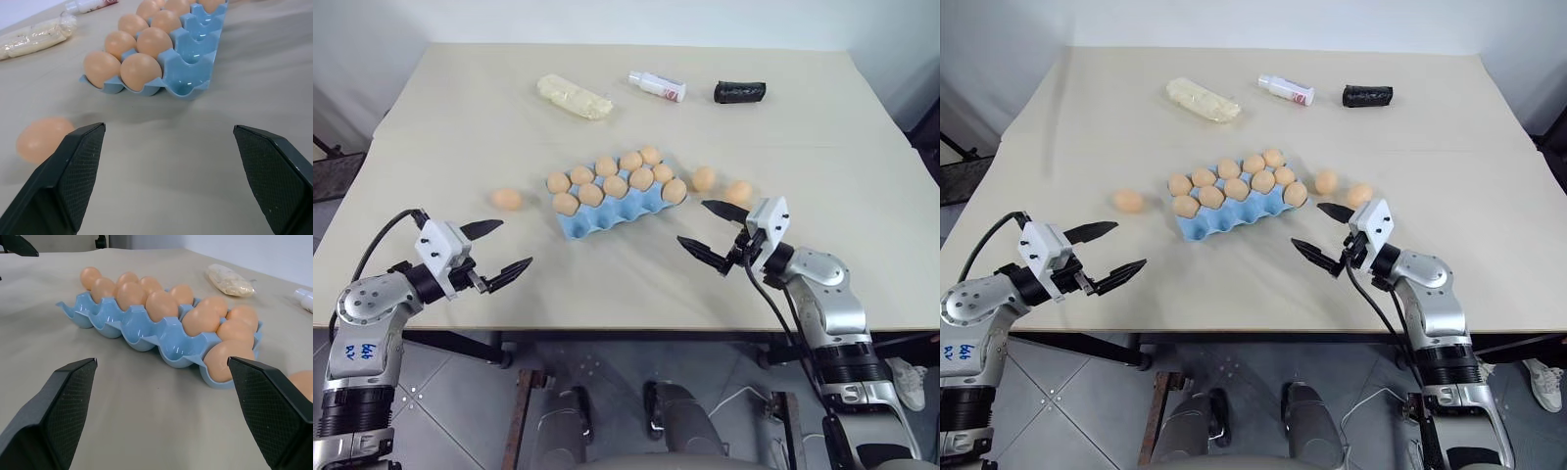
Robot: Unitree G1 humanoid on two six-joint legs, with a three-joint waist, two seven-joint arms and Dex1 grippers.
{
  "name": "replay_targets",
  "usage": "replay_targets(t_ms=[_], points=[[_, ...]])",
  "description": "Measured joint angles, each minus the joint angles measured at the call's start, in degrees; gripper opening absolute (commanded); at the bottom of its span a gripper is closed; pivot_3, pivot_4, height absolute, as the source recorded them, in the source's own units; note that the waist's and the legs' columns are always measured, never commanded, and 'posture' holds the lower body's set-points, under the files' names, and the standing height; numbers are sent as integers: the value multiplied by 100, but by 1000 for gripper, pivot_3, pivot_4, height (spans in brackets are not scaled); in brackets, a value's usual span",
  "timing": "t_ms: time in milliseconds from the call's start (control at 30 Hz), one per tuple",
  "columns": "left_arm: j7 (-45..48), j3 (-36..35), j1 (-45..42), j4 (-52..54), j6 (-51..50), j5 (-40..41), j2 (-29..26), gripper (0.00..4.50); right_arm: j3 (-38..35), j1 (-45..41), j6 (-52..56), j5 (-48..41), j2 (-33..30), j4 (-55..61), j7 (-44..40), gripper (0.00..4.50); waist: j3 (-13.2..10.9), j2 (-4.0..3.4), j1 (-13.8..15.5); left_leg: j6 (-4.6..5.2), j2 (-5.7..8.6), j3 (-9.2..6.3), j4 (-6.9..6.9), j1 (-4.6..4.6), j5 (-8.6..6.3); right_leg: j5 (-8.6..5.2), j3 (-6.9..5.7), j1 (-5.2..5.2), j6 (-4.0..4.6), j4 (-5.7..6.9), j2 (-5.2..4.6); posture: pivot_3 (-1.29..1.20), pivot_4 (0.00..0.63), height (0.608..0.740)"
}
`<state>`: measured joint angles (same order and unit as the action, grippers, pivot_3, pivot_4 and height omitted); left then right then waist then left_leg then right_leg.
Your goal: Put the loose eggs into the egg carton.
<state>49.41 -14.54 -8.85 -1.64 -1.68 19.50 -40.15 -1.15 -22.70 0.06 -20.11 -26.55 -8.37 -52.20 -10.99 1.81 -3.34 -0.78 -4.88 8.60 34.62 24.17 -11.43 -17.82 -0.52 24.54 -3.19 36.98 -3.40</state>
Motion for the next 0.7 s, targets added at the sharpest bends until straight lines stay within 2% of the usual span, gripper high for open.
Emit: replay_targets(t_ms=[167,300,567,700], points=[[-16,148,-169,-76,5,-21,164,4474,-53,116,4,1,-56,130,149,4500,0,0,10,0,2,-1,11,1,0,1,-1,-1,-3,6,-1,0,150,740],[73,389,-297,-76,1,-24,276,4474,-465,570,26,-3,-286,439,425,4500,1,1,42,6,9,-3,12,2,-3,3,-1,-8,-5,1,-9,0,150,740],[459,1460,-879,-73,134,-198,882,4474,-1350,1975,-4,0,-364,885,1219,4500,2,3,109,10,19,-2,38,0,-5,9,1,-17,-15,1,0,0,150,740],[749,1737,-1042,-92,184,-215,931,4474,-1389,1941,-3,63,-261,791,1457,4500,2,3,-18,14,20,0,44,-10,2,21,2,-19,-16,2,19,0,150,740]])
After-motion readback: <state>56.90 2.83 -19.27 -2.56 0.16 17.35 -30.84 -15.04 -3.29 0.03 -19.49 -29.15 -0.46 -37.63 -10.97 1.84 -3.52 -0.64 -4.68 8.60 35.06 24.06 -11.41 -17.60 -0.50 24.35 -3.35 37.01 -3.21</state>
